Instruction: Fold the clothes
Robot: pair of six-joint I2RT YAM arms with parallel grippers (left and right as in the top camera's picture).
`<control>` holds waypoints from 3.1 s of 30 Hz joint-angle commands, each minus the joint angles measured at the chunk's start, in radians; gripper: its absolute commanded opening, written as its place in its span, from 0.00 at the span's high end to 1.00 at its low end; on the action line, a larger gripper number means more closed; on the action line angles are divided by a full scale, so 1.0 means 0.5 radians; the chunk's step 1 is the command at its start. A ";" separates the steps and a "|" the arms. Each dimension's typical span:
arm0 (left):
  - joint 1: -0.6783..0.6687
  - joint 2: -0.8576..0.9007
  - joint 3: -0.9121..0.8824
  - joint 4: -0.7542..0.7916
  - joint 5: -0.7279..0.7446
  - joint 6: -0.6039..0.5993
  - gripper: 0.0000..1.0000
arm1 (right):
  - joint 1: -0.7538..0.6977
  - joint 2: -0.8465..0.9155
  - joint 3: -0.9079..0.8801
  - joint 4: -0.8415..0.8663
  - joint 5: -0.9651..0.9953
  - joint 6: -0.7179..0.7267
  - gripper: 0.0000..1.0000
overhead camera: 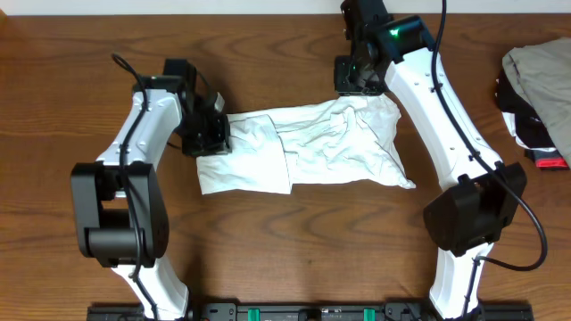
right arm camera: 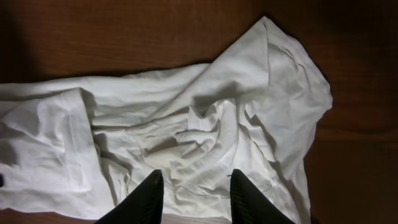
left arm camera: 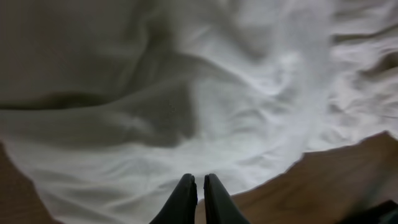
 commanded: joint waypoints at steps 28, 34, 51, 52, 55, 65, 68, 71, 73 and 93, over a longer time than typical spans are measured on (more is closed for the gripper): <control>0.254 0.039 -0.349 0.182 -0.452 -0.170 0.91 | 0.019 -0.034 0.015 -0.082 -0.001 -0.104 0.70; 0.448 0.040 -0.349 0.186 -0.452 -0.178 0.90 | 0.019 -0.034 0.015 -0.082 -0.001 -0.117 0.71; 0.644 0.002 -0.196 0.066 -0.467 -0.233 0.94 | -0.009 -0.034 0.015 -0.172 0.073 -0.062 0.62; 0.644 -0.017 -0.172 0.037 -0.467 -0.255 0.94 | -0.024 -0.034 0.015 -0.192 0.092 -0.045 0.57; 0.641 -0.101 -0.127 -0.027 -0.455 -0.253 0.94 | -0.074 -0.034 0.015 -0.237 0.082 -0.043 0.25; 0.638 -0.597 -0.116 -0.195 -0.227 -0.255 0.04 | -0.305 -0.033 -0.028 -0.485 -0.051 -0.233 0.01; 0.638 -0.669 -0.116 -0.203 -0.194 -0.255 0.02 | -0.362 -0.033 -0.094 -0.476 -0.293 -0.445 0.01; 0.638 -0.683 -0.116 -0.208 -0.194 -0.254 0.02 | -0.415 -0.033 -0.192 -0.446 -0.439 -0.536 0.01; 0.638 -0.681 -0.117 -0.229 -0.195 -0.254 0.02 | -0.452 -0.033 -0.283 -0.401 -0.524 -0.615 0.01; 0.638 -0.681 -0.117 -0.253 -0.195 -0.253 0.02 | -0.668 -0.033 -1.148 0.131 -1.084 -0.901 0.01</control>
